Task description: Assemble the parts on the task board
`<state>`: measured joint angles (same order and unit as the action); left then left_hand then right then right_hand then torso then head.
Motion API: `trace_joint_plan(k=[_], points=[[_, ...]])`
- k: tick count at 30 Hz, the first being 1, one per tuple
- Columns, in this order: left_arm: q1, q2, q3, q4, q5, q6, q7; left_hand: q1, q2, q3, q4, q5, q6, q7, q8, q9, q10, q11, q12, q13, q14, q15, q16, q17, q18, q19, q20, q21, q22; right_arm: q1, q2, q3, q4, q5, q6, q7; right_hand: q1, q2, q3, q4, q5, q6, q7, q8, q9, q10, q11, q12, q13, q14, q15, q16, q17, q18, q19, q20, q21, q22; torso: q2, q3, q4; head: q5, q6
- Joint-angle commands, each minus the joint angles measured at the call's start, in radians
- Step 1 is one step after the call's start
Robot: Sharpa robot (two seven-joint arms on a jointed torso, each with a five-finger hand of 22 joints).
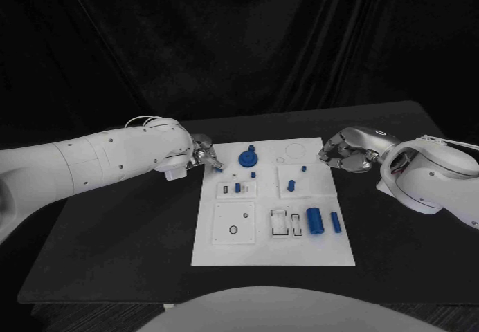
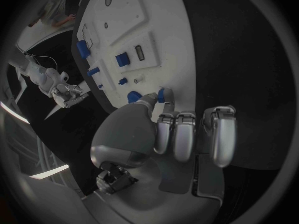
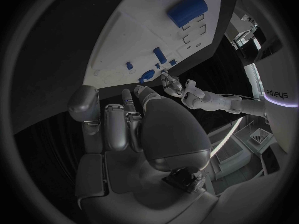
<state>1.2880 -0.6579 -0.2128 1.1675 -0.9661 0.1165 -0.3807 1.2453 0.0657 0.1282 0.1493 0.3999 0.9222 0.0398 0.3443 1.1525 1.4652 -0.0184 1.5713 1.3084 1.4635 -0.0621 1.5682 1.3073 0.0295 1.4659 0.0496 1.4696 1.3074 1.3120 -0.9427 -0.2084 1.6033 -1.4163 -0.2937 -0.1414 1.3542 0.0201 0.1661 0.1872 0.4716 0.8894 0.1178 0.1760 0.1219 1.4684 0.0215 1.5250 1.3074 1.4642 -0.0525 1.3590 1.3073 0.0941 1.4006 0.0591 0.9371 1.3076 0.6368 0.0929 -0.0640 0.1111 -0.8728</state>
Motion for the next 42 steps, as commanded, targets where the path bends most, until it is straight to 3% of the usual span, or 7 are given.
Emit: trace_joint_plan(k=[1,5,9,13,19,30,42], points=[[-0.002,-0.004,0.001,0.007,-0.001,-0.019,0.022,0.013,-0.009,0.034,-0.011,0.008,0.008,-0.004,-0.005,0.004,0.106,-0.009,0.0,0.262,0.107,-0.007,0.003,0.263,0.004,0.012,-0.005,-0.006,0.212,-0.002,0.0,0.001,-0.001,-0.006,0.011,-0.023,0.01,-0.003,0.006,0.002,0.004,-0.003,0.0,-0.006,-0.001,0.037,0.0,-0.004,0.193,0.044,0.005,-0.006,-0.002,0.019,-0.005,0.001,-0.002,0.107,0.0,0.0005,0.0012,0.001,0.0],[-0.002,-0.014,0.001,0.02,-0.001,-0.026,0.022,0.003,-0.038,0.114,-0.028,0.034,0.011,-0.005,-0.002,0.012,0.106,-0.01,0.0,0.262,0.107,-0.009,0.003,0.263,0.004,0.014,-0.007,-0.006,0.214,-0.002,0.0,0.001,-0.002,-0.006,0.014,-0.025,0.011,-0.003,0.009,0.0,0.004,-0.005,0.0,-0.007,-0.002,0.032,0.0,-0.008,0.188,0.041,0.004,-0.013,-0.01,0.021,-0.008,0.001,-0.012,0.105,0.0,0.0002,0.0006,0.002,0.0],[-0.002,-0.028,0.001,0.04,-0.001,-0.031,0.02,-0.022,-0.066,0.194,-0.042,0.036,0.013,-0.004,0.001,0.021,0.106,-0.01,0.0,0.262,0.107,-0.01,0.003,0.263,0.004,0.014,-0.007,-0.008,0.215,-0.002,0.0,0.001,-0.002,-0.006,0.018,-0.028,0.011,-0.003,0.01,-0.001,0.004,-0.006,0.0,-0.008,-0.002,0.029,-0.001,-0.01,0.185,0.04,0.004,-0.017,-0.015,0.022,-0.01,0.001,-0.019,0.103,-0.001,-0.0001,0.0009,0.004,0.0],[-0.002,-0.046,0.001,0.067,-0.001,-0.038,0.017,-0.035,-0.079,0.228,-0.049,0.04,0.013,-0.004,0.003,0.025,0.106,-0.01,0.0,0.262,0.107,-0.01,0.003,0.263,0.004,0.014,-0.008,-0.01,0.216,-0.002,0.0,0.001,-0.002,-0.006,0.02,-0.03,0.011,-0.003,0.012,-0.001,0.004,-0.007,0.0,-0.009,-0.003,0.027,-0.001,-0.012,0.183,0.039,0.004,-0.02,-0.017,0.023,-0.011,0.0,-0.024,0.102,0.0,0.0001,0.0001,0.006,0.0],[0.0,-0.085,0.001,0.129,0.002,-0.044,0.001,-0.046,-0.085,0.243,-0.05,0.04,0.013,-0.003,0.003,0.026,0.106,-0.01,0.0,0.262,0.107,-0.01,0.003,0.263,0.005,0.013,-0.007,-0.013,0.215,-0.002,-0.001,0.001,-0.001,-0.006,0.024,-0.033,0.012,-0.003,0.014,-0.002,0.004,-0.007,0.0,-0.009,-0.004,0.024,-0.002,-0.014,0.18,0.037,0.003,-0.025,-0.023,0.024,-0.013,0.0,-0.03,0.101,0.0,0.0004,0.0011,0.005,0.0],[0.007,-0.159,0.001,0.257,0.149,-0.01,-0.067,-0.061,-0.091,0.258,-0.05,0.032,0.007,-0.002,-0.002,0.026,0.106,-0.008,0.0,0.262,0.107,-0.009,0.003,0.263,0.007,0.006,-0.007,-0.022,0.212,-0.002,-0.006,0.001,0.002,0.005,0.032,-0.039,0.012,-0.002,0.017,-0.003,0.005,-0.008,0.0,-0.009,-0.004,0.02,-0.002,-0.017,0.176,0.035,0.003,-0.028,-0.026,0.025,-0.016,0.0,-0.037,0.099,-0.002,0.0008,0.0011,0.012,0.0],[0.008,-0.159,0.001,0.291,0.168,0.019,-0.091,-0.074,-0.09,0.265,-0.045,0.02,0.005,0.0,-0.004,0.025,0.106,-0.006,0.0,0.262,0.107,-0.007,0.003,0.263,0.008,0.003,-0.006,-0.026,0.211,-0.002,-0.01,0.001,0.008,0.009,0.031,-0.035,0.012,-0.002,0.017,-0.003,0.005,-0.008,0.0,-0.009,-0.004,0.02,-0.002,-0.017,0.176,0.035,0.003,-0.028,-0.026,0.025,-0.016,0.0,-0.037,0.099,0.0,0.0009,0.0033,0.012,0.0]])
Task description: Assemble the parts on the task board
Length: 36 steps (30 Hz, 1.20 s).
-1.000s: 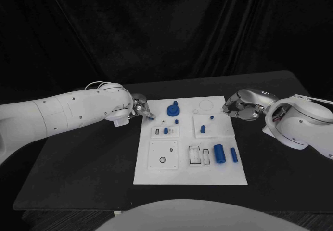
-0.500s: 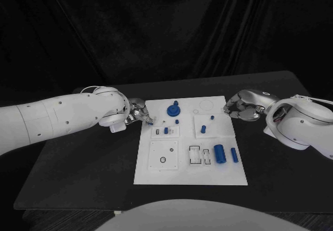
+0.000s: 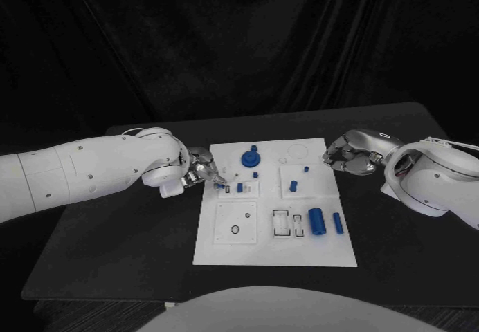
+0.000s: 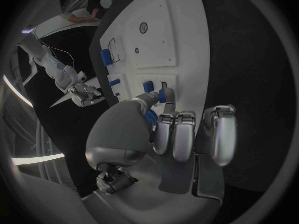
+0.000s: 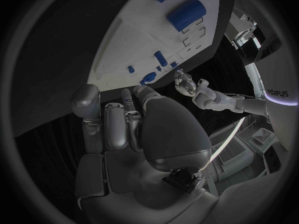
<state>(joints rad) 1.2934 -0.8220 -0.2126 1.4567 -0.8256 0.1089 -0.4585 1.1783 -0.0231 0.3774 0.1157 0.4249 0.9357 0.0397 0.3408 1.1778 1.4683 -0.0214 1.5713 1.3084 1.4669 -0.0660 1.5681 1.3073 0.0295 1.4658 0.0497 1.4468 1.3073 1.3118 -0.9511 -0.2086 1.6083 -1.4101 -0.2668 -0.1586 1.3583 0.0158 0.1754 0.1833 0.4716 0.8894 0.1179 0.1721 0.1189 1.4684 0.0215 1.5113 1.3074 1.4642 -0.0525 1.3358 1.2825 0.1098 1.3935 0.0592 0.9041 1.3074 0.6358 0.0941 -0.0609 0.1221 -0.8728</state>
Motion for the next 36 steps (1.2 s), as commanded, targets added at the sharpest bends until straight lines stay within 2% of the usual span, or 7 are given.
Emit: trace_joint_plan(k=[1,5,10,15,19,24,36], points=[[0.002,0.007,0.0,0.001,0.028,0.027,-0.013,-0.007,0.0,0.016,-0.012,-0.005,-0.009,0.001,-0.001,0.0,0.103,-0.003,0.0,0.262,0.104,-0.003,0.003,0.263,0.008,0.004,-0.006,-0.003,0.212,-0.002,-0.001,0.001,0.003,0.003,0.004,-0.018,0.008,0.002,0.008,0.001,0.005,-0.008,0.0,-0.006,-0.001,0.02,-0.002,-0.003,0.176,0.035,0.003,-0.005,-0.002,0.009,-0.008,0.0,-0.004,0.099,0.001,-0.0006,-0.0004,0.001,0.0],[0.001,0.012,0.0,-0.002,0.006,0.025,-0.008,-0.008,0.0,0.017,-0.012,-0.006,-0.009,0.001,-0.001,0.0,0.103,-0.003,0.0,0.262,0.104,-0.003,0.003,0.263,0.008,0.003,-0.006,-0.004,0.211,-0.002,0.0,0.001,0.002,0.003,0.004,-0.017,0.008,0.002,0.009,0.0,0.005,-0.007,0.0,-0.006,-0.002,0.02,-0.002,-0.004,0.176,0.035,0.003,-0.007,-0.003,0.009,-0.009,-0.001,-0.006,0.099,0.001,-0.0017,-0.0023,0.003,0.0],[-0.001,0.019,0.0,-0.007,-0.042,0.016,0.002,-0.014,0.0,0.018,-0.01,-0.013,-0.01,0.002,-0.001,0.0,0.103,-0.002,0.0,0.262,0.104,-0.002,0.003,0.263,0.008,0.003,-0.005,-0.003,0.212,-0.004,0.001,0.001,0.002,0.003,0.003,-0.016,0.008,0.002,0.009,0.0,0.005,-0.007,0.0,-0.006,-0.002,0.02,-0.002,-0.004,0.176,0.035,0.003,-0.007,-0.003,0.009,-0.009,-0.001,-0.006,0.099,0.001,-0.0012,-0.0039,0.004,0.0],[-0.002,0.025,0.0,-0.013,-0.056,0.014,0.005,-0.015,0.0,0.019,-0.01,-0.014,-0.01,0.002,-0.002,0.001,0.103,-0.002,0.0,0.262,0.104,-0.002,0.003,0.263,0.008,0.004,-0.005,-0.003,0.212,-0.006,0.001,0.001,0.001,0.003,0.003,-0.015,0.008,0.002,0.009,0.0,0.005,-0.007,0.0,-0.006,-0.002,0.02,-0.002,-0.004,0.176,0.035,0.003,-0.007,-0.003,0.009,-0.009,-0.001,-0.006,0.099,0.001,-0.0018,-0.0016,0.005,0.0],[-0.004,0.031,0.0,-0.019,-0.06,0.014,0.006,-0.015,0.0,0.019,-0.01,-0.014,-0.01,0.002,-0.002,0.001,0.103,-0.002,0.0,0.262,0.104,-0.002,0.003,0.263,0.008,0.004,-0.005,-0.002,0.212,-0.008,0.001,0.001,0.001,0.003,0.003,-0.015,0.008,0.002,0.009,0.0,0.005,-0.007,0.0,-0.006,-0.002,0.02,-0.002,-0.004,0.176,0.035,0.003,-0.007,-0.003,0.009,-0.009,-0.001,-0.006,0.099,0.001,-0.0016,-0.0035,0.006,0.0],[-0.006,0.035,0.0,-0.026,-0.062,0.015,0.006,-0.016,0.001,0.02,-0.01,-0.015,-0.01,0.002,-0.002,0.001,0.103,-0.002,0.0,0.262,0.104,-0.002,0.003,0.263,0.008,0.004,-0.005,-0.002,0.212,-0.01,0.001,0.001,0.0,0.003,0.002,-0.014,0.008,0.002,0.009,0.0,0.005,-0.007,0.0,-0.006,-0.002,0.02,-0.002,-0.004,0.176,0.035,0.003,-0.007,-0.003,0.009,-0.009,-0.001,-0.006,0.099,0.001,-0.0024,-0.0032,0.007,0.0],[-0.01,0.043,0.0,-0.031,-0.063,0.03,0.003,-0.016,0.001,0.02,-0.009,-0.015,-0.01,0.002,-0.002,0.001,0.103,-0.002,0.0,0.262,0.104,-0.002,0.003,0.263,0.008,0.004,-0.005,-0.003,0.212,-0.011,0.001,0.001,-0.001,0.003,0.001,-0.014,0.008,0.001,0.011,-0.001,0.005,-0.007,0.0,-0.006,-0.002,0.02,-0.002,-0.004,0.176,0.034,0.003,-0.008,-0.004,0.01,-0.01,-0.001,-0.009,0.098,0.0,-0.0015,-0.003,0.006,0.0]])
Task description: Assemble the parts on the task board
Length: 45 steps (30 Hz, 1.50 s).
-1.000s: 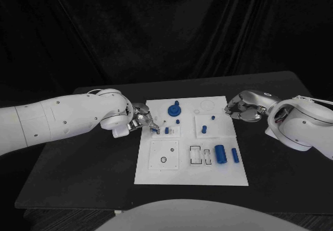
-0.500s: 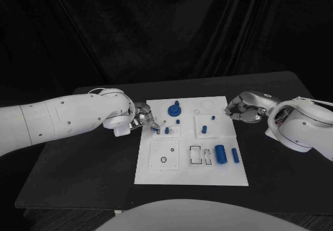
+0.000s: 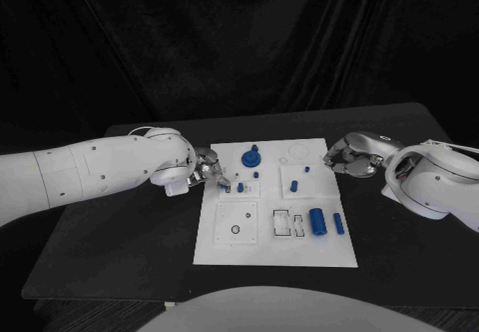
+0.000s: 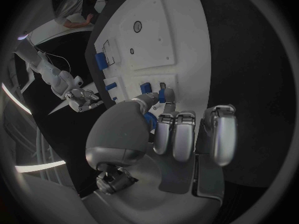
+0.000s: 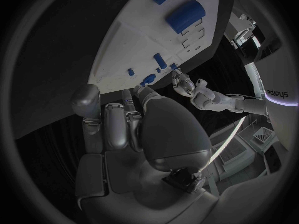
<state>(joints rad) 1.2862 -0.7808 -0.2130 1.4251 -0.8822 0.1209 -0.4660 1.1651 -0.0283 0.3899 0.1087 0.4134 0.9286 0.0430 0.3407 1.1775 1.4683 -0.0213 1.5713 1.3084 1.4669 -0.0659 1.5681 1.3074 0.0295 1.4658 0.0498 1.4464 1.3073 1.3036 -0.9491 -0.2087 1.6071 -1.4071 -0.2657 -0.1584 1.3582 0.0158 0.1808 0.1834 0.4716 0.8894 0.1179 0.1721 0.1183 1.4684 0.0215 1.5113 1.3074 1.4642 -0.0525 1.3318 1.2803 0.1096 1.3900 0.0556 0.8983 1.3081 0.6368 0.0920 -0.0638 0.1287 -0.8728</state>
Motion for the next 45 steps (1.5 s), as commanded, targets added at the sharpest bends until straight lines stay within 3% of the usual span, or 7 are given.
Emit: trace_joint_plan(k=[1,25,45], points=[[-0.003,0.002,0.0,0.0,-0.007,0.019,0.011,-0.003,0.006,0.008,-0.002,-0.004,-0.003,-0.001,-0.002,0.001,0.103,-0.002,0.0,0.262,0.104,-0.002,0.003,0.263,0.008,0.004,-0.005,-0.002,0.212,-0.003,-0.001,0.001,0.0,0.0,0.001,-0.015,0.008,0.001,0.005,-0.001,0.005,-0.007,0.0,-0.006,-0.001,0.02,-0.002,-0.004,0.176,0.034,0.002,-0.004,-0.002,0.01,-0.006,0.003,-0.003,0.097,-0.001,0.0009,-0.0001,-0.001,0.0],[-0.02,0.021,0.0,-0.018,-0.007,0.028,0.024,-0.007,0.009,0.01,-0.001,-0.008,-0.004,-0.001,-0.002,0.002,0.103,-0.001,0.0,0.262,0.104,-0.001,0.003,0.263,0.009,0.001,-0.004,-0.006,0.211,-0.003,-0.002,0.001,-0.001,0.0,0.003,-0.014,0.008,0.002,0.008,-0.002,0.006,-0.006,0.0,-0.005,-0.002,0.019,-0.002,-0.005,0.174,0.033,0.003,-0.006,-0.004,0.01,-0.008,0.003,-0.007,0.096,0.0,0.0005,0.0004,-0.002,0.0],[-0.026,0.013,0.0,-0.018,-0.007,0.004,0.042,-0.002,0.012,0.022,-0.011,-0.01,-0.009,-0.001,-0.002,0.005,0.103,-0.001,0.0,0.262,0.104,0.0,0.003,0.263,0.009,-0.001,-0.003,-0.009,0.21,-0.005,-0.004,0.001,0.0,0.011,0.01,-0.015,0.01,0.004,0.012,-0.003,0.006,-0.007,0.0,-0.006,-0.002,0.018,-0.002,-0.006,0.174,0.033,0.003,-0.006,-0.004,0.01,-0.008,0.003,-0.009,0.096,0.0,0.0003,0.0013,0.0,0.0]])
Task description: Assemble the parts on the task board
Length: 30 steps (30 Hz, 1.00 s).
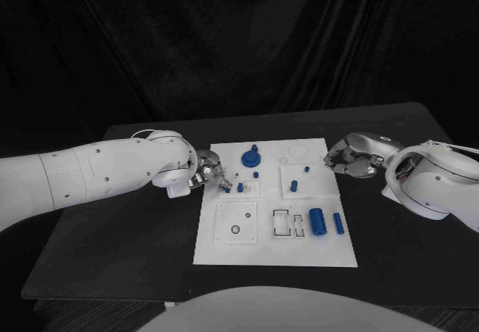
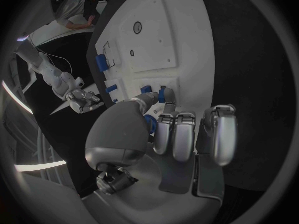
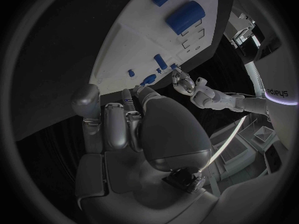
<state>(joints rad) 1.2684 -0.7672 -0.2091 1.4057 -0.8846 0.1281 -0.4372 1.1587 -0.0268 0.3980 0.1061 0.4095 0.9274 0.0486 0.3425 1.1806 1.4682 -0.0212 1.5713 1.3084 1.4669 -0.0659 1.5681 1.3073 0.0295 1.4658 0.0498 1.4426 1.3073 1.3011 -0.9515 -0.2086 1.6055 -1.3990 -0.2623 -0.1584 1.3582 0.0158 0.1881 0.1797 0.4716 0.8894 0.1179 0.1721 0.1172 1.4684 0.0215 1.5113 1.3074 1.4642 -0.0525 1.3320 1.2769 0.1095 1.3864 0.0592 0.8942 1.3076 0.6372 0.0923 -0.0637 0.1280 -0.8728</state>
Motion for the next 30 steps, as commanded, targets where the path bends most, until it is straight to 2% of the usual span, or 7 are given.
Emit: trace_joint_plan(k=[1,11,21,24,25,27,30], points=[[-0.008,-0.002,-0.003,0.002,-0.004,-0.001,0.012,0.005,0.011,0.014,-0.009,-0.006,-0.007,-0.006,-0.004,0.002,0.103,-0.001,0.0,0.262,0.104,0.0,0.003,0.263,0.009,-0.001,-0.003,-0.005,0.21,-0.003,-0.002,0.001,0.001,0.003,0.007,-0.015,0.01,0.004,0.005,0.0,0.006,-0.007,0.0,-0.006,-0.001,0.018,-0.002,-0.006,0.174,0.033,0.003,-0.006,0.0,0.01,-0.004,-0.001,-0.005,0.096,0.0,-0.0001,0.0013,0.0,0.0],[-0.01,0.003,-0.004,0.001,-0.004,0.003,0.026,0.006,0.011,0.02,-0.016,-0.024,-0.009,-0.005,-0.003,0.005,0.103,0.0,0.0,0.262,0.104,0.001,0.003,0.263,0.009,-0.001,-0.002,-0.006,0.211,-0.004,-0.002,0.001,0.002,0.003,0.008,-0.014,0.01,0.004,0.007,0.0,0.007,-0.007,0.0,-0.006,-0.001,0.018,-0.002,-0.006,0.173,0.033,0.003,-0.007,-0.001,0.01,-0.005,-0.001,-0.005,0.096,0.0,0.0001,0.0013,0.004,0.0],[-0.02,0.009,-0.004,-0.006,-0.004,0.012,0.022,0.01,0.012,0.024,-0.022,-0.036,-0.013,-0.004,-0.004,0.007,0.103,0.001,0.0,0.262,0.104,0.002,0.003,0.263,0.01,-0.003,-0.001,-0.009,0.21,-0.004,-0.006,0.001,0.004,0.003,0.007,-0.017,0.012,0.005,0.009,-0.002,0.007,-0.007,0.0,-0.006,-0.002,0.018,-0.002,-0.006,0.173,0.033,0.003,-0.007,-0.001,0.01,-0.004,-0.001,-0.005,0.097,0.0,0.0007,0.0001,0.001,0.0],[-0.022,0.008,-0.004,-0.006,-0.004,0.016,0.018,0.008,0.011,0.023,-0.024,-0.06,-0.015,-0.003,-0.004,0.009,0.103,0.003,0.0,0.262,0.104,0.003,0.003,0.263,0.01,-0.004,0.0,-0.009,0.21,-0.004,-0.006,0.001,0.004,0.003,0.007,-0.018,0.012,0.005,0.009,-0.002,0.007,-0.007,0.0,-0.006,-0.002,0.018,-0.002,-0.006,0.173,0.033,0.003,-0.007,-0.001,0.01,-0.004,-0.001,-0.005,0.097,-0.001,0.0006,-0.0007,0.003,0.0],[-0.023,0.007,-0.004,-0.006,-0.004,0.017,0.017,0.006,0.012,0.022,-0.024,-0.08,-0.015,-0.002,-0.004,0.009,0.103,0.003,0.0,0.262,0.104,0.004,0.003,0.263,0.01,-0.004,0.001,-0.01,0.21,-0.004,-0.006,0.001,0.004,0.003,0.007,-0.018,0.012,0.005,0.009,-0.002,0.007,-0.007,0.0,-0.006,-0.002,0.018,-0.002,-0.006,0.173,0.033,0.003,-0.007,-0.001,0.01,-0.004,-0.001,-0.005,0.097,-0.001,0.0006,-0.0009,0.004,0.0],[-0.024,0.006,-0.004,-0.005,-0.004,0.019,0.016,0.003,0.013,0.02,-0.024,-0.101,-0.015,-0.002,-0.004,0.01,0.103,0.004,0.0,0.262,0.104,0.005,0.003,0.263,0.01,-0.005,0.002,-0.012,0.21,-0.004,-0.005,0.001,0.003,0.003,0.007,-0.018,0.013,0.005,0.01,-0.003,0.007,-0.007,0.0,-0.006,-0.002,0.018,-0.002,-0.006,0.173,0.033,0.002,-0.008,-0.001,0.011,-0.005,-0.001,-0.006,0.096,-0.001,0.0005,-0.0014,0.005,0.0],[-0.025,0.006,-0.004,-0.004,-0.004,0.021,0.015,-0.008,0.014,0.007,-0.017,-0.163,-0.015,0.0,-0.007,0.008,0.103,0.006,0.0,0.262,0.104,0.006,0.003,0.263,0.011,-0.006,0.004,-0.014,0.209,-0.005,-0.005,0.001,0.003,0.003,0.006,-0.018,0.013,0.005,0.01,-0.003,0.007,-0.007,0.0,-0.006,-0.002,0.018,-0.002,-0.006,0.173,0.033,0.002,-0.008,-0.001,0.011,-0.005,-0.001,-0.006,0.096,-0.002,0.0005,-0.0021,0.006,0.0]])
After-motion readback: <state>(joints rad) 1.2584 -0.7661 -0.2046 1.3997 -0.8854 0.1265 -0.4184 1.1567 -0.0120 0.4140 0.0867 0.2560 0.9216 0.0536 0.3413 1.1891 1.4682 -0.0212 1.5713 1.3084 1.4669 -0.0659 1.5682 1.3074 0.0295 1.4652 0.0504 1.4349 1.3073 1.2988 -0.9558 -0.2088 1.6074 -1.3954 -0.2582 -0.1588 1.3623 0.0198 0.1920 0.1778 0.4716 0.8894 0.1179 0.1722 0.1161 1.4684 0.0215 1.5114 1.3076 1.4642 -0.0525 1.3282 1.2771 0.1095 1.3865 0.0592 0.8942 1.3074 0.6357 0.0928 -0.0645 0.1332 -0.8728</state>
